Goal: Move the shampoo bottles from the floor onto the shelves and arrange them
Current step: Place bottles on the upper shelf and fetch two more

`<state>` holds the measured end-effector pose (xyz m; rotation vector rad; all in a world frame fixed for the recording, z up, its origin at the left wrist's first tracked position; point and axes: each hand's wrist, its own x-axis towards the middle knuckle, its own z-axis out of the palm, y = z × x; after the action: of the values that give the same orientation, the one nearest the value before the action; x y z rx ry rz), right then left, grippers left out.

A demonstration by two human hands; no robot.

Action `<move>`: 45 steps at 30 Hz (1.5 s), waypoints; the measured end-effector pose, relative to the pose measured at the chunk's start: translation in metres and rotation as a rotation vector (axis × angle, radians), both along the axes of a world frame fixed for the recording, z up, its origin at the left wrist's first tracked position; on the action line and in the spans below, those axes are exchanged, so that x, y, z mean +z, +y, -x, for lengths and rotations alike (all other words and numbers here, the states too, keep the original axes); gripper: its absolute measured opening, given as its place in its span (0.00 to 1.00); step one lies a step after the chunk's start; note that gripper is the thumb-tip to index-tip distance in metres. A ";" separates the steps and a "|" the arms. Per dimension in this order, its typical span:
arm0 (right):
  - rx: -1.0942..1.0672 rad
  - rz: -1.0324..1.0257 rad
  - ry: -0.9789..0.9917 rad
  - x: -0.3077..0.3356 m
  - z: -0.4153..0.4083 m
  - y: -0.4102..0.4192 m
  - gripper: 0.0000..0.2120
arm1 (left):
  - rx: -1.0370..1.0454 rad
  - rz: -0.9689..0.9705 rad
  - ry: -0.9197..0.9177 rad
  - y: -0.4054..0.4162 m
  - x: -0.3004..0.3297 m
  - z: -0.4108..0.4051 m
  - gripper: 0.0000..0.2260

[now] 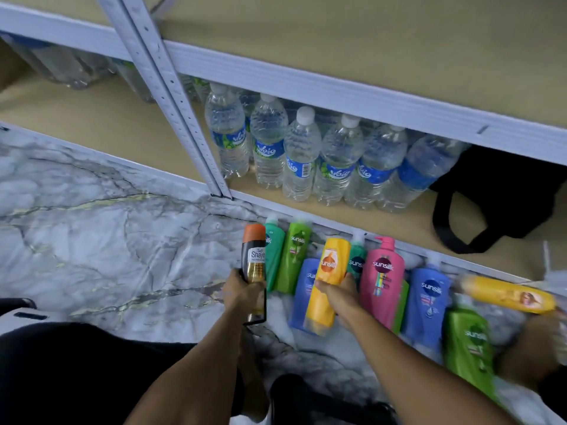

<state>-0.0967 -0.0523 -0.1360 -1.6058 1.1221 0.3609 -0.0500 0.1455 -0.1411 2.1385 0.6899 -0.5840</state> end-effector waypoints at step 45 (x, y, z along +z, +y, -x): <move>-0.332 0.195 -0.050 0.094 0.180 -0.046 0.22 | -0.364 0.134 -0.116 -0.126 0.098 0.160 0.19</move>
<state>-0.2767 -0.0988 -0.0420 -1.5502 1.3916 -0.0075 -0.2105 0.0195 -0.0432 2.1636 0.1902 -0.6709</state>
